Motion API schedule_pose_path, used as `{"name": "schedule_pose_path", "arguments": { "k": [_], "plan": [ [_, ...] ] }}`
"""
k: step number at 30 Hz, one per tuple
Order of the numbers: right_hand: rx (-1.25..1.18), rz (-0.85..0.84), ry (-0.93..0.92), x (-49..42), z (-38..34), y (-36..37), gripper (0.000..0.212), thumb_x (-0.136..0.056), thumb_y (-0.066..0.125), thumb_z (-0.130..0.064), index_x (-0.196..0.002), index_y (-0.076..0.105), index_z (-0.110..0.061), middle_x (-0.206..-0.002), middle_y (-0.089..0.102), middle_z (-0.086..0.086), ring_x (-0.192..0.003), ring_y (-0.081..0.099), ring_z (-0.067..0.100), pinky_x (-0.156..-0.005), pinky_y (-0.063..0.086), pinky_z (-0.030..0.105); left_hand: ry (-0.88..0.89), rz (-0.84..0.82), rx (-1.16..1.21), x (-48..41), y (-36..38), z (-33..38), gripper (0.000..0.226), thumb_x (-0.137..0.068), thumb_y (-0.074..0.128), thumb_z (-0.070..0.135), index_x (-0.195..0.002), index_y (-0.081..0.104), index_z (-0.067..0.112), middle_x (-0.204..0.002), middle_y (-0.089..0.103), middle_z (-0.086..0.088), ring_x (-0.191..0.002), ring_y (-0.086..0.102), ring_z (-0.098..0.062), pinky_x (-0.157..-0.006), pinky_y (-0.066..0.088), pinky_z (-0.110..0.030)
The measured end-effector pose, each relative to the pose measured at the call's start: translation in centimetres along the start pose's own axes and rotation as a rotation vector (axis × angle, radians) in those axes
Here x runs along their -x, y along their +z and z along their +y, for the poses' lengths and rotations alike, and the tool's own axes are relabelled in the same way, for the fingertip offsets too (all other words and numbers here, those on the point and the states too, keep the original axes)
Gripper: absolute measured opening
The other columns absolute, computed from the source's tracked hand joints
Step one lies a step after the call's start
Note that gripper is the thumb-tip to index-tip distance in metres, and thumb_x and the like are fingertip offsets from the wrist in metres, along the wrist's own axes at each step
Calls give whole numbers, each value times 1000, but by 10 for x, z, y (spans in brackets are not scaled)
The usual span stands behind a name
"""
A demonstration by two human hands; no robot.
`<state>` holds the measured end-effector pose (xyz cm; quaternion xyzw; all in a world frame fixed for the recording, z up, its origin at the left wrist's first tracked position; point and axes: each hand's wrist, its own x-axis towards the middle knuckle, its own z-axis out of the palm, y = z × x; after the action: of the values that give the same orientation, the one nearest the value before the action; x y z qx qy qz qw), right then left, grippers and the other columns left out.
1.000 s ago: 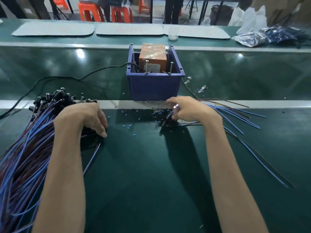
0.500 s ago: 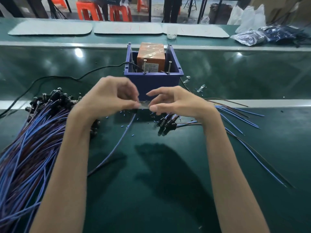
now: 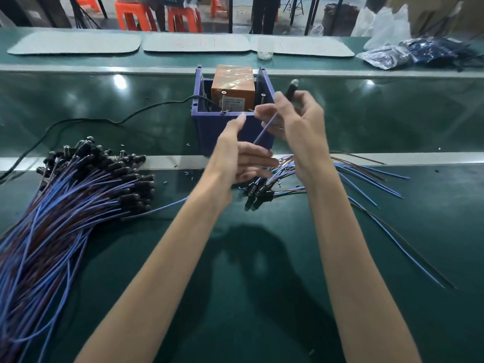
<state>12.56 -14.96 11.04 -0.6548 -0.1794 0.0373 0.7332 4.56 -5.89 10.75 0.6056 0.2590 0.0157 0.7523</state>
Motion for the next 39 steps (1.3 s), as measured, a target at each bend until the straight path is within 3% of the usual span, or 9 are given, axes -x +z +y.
{"name": "schedule_pose_path", "arguments": {
  "k": [4,7,11,16,19,23,27,32,39],
  "plan": [
    [-136,-7,22,1,-4,-2,12,-102,45,-20,-92,47,-13,-61,62,0,-59,63,16,-69,58,33,-67,93,400,-7,9,-8,72,-96,28,60,-136,41,1,-122,62,-14,-106,65,-24,-88,52,-36],
    [-127,-2,41,-1,-5,-6,14,-103,43,-19,-94,50,-10,-55,46,-5,-46,42,7,-54,51,24,-35,257,786,-12,0,-3,43,-102,30,43,-117,48,7,-105,62,-10,-93,63,-22,-89,47,-37],
    [-74,9,66,-4,-5,-16,19,-102,43,-17,-94,58,-10,-53,39,-7,-42,29,3,-43,29,17,36,367,1082,-17,-18,4,39,-104,25,29,-79,49,11,-64,46,-1,-51,45,-13,-55,43,-25],
    [21,214,67,-7,-4,-27,9,-92,58,-10,-92,67,-10,-52,40,-13,-41,28,2,-43,27,16,173,404,891,-16,-15,1,39,-104,26,40,-80,44,15,-48,29,5,-35,22,-9,-37,22,-19],
    [-144,303,109,-10,-4,-30,13,-88,58,2,-87,68,-6,-53,42,-9,-38,24,2,-39,23,15,239,283,675,-15,-9,-3,50,-103,19,51,-78,45,16,-46,26,8,-37,17,-8,-37,15,-19],
    [-161,140,170,-9,-1,-32,31,-100,48,-21,-87,71,-5,-48,27,-10,-42,21,5,-37,18,16,281,110,195,-13,0,-8,46,-105,28,37,-73,53,16,-44,26,11,-38,18,-5,-39,16,-18],
    [113,-102,236,-6,2,-22,54,-98,39,-52,-82,75,-16,-61,56,-6,-49,41,6,-41,28,15,370,53,-57,-14,7,-15,37,-104,37,29,-75,58,19,-48,31,11,-39,24,-3,-42,22,-20],
    [60,-182,251,5,6,6,25,-91,64,-27,-76,73,-9,-64,67,6,-47,58,15,-43,46,19,425,100,-25,-13,11,-18,23,-103,41,17,-86,56,20,-46,49,17,-40,41,2,-44,32,-10],
    [18,-127,196,11,12,23,21,-90,66,-18,-86,72,2,-72,69,10,-62,65,18,-57,56,32,429,309,86,-20,4,-18,30,-99,47,21,-70,54,20,-61,59,8,-64,52,-14,-68,46,-37]
  ]
}}
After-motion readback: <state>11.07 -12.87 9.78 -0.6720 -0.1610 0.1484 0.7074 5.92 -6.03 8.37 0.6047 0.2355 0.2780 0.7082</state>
